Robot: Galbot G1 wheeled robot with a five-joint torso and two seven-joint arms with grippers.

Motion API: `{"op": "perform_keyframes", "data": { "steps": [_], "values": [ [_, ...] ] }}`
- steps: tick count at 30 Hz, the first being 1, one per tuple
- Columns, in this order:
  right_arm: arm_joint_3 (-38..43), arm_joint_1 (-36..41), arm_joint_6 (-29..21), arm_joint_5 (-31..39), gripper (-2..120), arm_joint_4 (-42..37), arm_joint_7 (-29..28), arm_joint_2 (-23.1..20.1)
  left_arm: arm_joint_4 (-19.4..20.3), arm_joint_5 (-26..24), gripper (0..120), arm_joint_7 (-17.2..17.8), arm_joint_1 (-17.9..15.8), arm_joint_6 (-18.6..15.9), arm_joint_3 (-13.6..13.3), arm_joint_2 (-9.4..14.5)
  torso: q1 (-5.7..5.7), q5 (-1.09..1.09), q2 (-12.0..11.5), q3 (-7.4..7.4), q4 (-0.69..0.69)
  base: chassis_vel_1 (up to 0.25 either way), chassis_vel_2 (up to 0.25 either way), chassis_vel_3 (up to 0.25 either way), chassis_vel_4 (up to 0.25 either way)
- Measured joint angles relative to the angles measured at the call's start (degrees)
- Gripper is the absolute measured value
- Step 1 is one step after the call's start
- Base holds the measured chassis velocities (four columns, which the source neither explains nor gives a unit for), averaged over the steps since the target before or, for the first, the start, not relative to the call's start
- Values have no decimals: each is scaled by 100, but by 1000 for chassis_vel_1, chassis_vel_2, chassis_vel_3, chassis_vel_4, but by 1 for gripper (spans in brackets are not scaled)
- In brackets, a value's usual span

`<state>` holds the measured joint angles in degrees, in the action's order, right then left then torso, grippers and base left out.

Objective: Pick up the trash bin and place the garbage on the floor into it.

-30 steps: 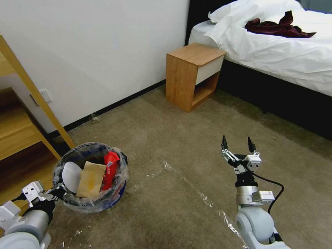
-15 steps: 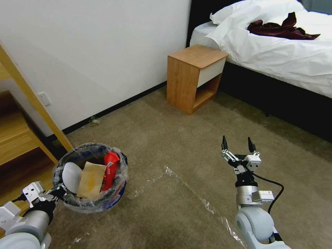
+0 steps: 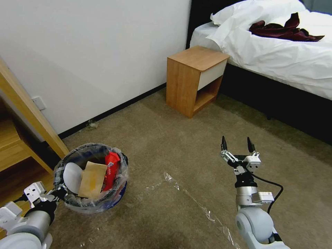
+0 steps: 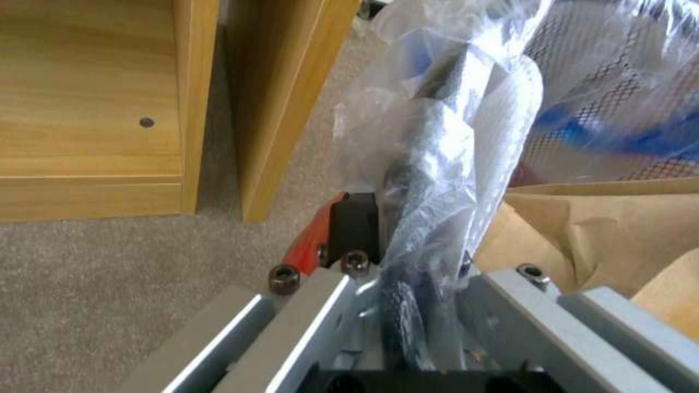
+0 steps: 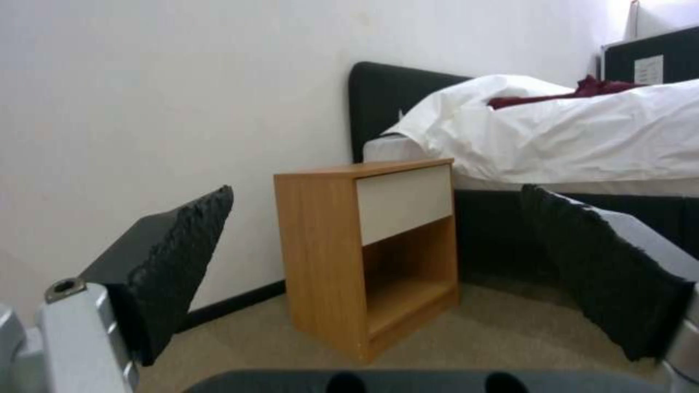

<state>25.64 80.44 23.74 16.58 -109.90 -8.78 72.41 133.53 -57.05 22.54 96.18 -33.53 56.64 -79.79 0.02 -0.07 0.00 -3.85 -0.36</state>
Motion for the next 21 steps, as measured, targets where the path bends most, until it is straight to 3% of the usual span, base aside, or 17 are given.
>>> {"op": "perform_keyframes", "data": {
  "steps": [21],
  "values": [
    [53, 5, 64, -53, 100, 60, 2, 0, -29, -14, 1, -8, -24, -24, 26, 35, 0, 0, 0, 0, 0, 0, 0, 0, 0]
  ]
}}
